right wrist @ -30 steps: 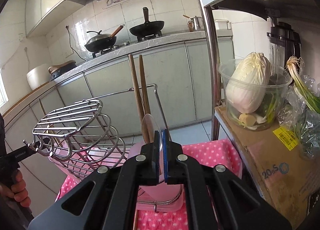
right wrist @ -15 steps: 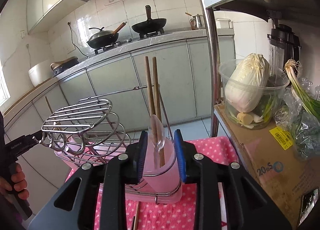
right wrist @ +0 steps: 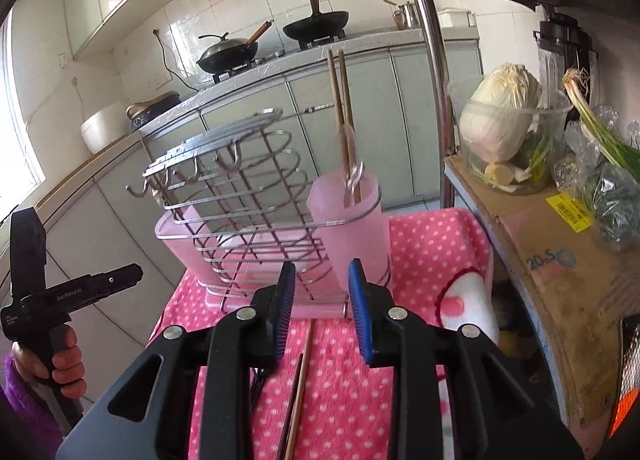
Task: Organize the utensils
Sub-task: 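Move the left tool back to the cloth and grasp a thin black chopstick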
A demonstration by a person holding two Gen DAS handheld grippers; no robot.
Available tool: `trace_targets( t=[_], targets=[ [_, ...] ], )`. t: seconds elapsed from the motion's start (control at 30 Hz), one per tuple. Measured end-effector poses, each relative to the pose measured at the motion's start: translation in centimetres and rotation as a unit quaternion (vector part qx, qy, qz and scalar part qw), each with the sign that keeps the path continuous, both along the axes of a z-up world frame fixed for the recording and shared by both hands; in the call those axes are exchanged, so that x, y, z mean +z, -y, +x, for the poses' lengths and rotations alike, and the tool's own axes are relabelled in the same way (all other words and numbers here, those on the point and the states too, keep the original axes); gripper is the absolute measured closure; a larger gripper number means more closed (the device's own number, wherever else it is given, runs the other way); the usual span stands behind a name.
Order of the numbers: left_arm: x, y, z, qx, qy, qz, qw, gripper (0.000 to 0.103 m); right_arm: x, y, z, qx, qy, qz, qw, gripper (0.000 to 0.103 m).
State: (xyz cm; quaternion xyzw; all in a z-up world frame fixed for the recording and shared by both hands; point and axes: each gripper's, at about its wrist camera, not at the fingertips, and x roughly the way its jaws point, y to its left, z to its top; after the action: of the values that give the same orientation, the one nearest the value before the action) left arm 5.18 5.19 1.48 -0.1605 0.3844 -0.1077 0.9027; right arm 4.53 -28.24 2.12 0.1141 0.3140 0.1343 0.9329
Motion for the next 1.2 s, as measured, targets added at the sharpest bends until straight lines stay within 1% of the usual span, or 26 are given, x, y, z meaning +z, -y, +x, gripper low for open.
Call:
trace_targets(
  t=[0.07,0.17,0.2,0.23,0.27,0.3,0.37,0.47,0.53,0.63,0.73,0.87,1.0,1.07,1.13,1.2],
  targets=[
    [-1.2,0.8,-0.5,-0.015,-0.020,-0.009,0.9996,0.068,-1.1,0.0,-0.4,0.002,-0.022,0.009,1.000,0.075],
    [-3.2,2.2,-1.3,-0.036,-0.051,-0.012,0.9980,0.073,-3.0,0.2,-0.9,0.006,-0.064,0.030,0.997,0.075],
    [-3.9,2.8,-1.4,-0.046,-0.063,-0.010,0.9969,0.075,-3.5,0.3,-1.0,0.008,-0.078,0.037,0.996,0.075],
    [-4.6,3.4,-1.5,-0.056,-0.077,-0.009,0.9954,0.080,-4.0,0.4,-1.2,0.008,-0.089,0.043,0.995,0.075],
    [-5.4,3.9,-1.6,-0.063,-0.092,-0.004,0.9937,0.083,-4.2,0.6,-1.4,0.008,-0.095,0.051,0.994,0.075],
    [-6.2,4.5,-1.6,-0.070,-0.109,0.001,0.9916,0.085,-4.4,0.8,-1.7,0.008,-0.097,0.060,0.993,0.075],
    [-7.5,5.4,-1.4,-0.083,-0.134,0.001,0.9875,0.085,-4.8,1.1,-1.9,0.010,-0.102,0.075,0.992,0.075],
    [-9.2,6.9,-1.0,-0.100,-0.164,0.019,0.9811,0.085,-5.1,1.3,-2.3,0.009,-0.106,0.084,0.991,0.075],
    [-10.2,7.7,-0.5,-0.100,-0.183,0.039,0.9773,0.086,-5.1,1.2,-2.3,0.012,-0.106,0.085,0.991,0.075],
    [-11.4,8.6,0.3,-0.098,-0.204,0.057,0.9725,0.086,-5.2,1.0,-2.3,0.019,-0.107,0.084,0.990,0.075],
    [-12.2,9.3,1.0,-0.101,-0.218,0.062,0.9688,0.087,-5.5,0.9,-2.2,0.022,-0.113,0.088,0.989,0.075],
    [-12.8,10.3,1.7,-0.104,-0.223,0.069,0.9667,0.088,-6.1,1.0,-1.9,0.022,-0.120,0.094,0.988,0.075],
    [-13.0,11.4,1.9,-0.100,-0.220,0.089,0.9662,0.089,-6.5,0.9,-1.6,0.024,-0.125,0.093,0.987,0.075],
    [-13.2,12.8,2.2,-0.103,-0.216,0.101,0.9657,0.089,-6.8,0.7,-1.5,0.026,-0.129,0.094,0.987,0.075],
    [-13.3,13.0,2.2,-0.104,-0.212,0.105,0.9660,0.097,-7.0,0.4,-1.3,0.029,-0.135,0.094,0.986,0.075],
    [-13.0,12.4,2.2,-0.091,-0.213,0.105,0.9673,0.099,-7.2,0.2,-1.2,0.032,-0.142,0.092,0.985,0.075]
  ],
)
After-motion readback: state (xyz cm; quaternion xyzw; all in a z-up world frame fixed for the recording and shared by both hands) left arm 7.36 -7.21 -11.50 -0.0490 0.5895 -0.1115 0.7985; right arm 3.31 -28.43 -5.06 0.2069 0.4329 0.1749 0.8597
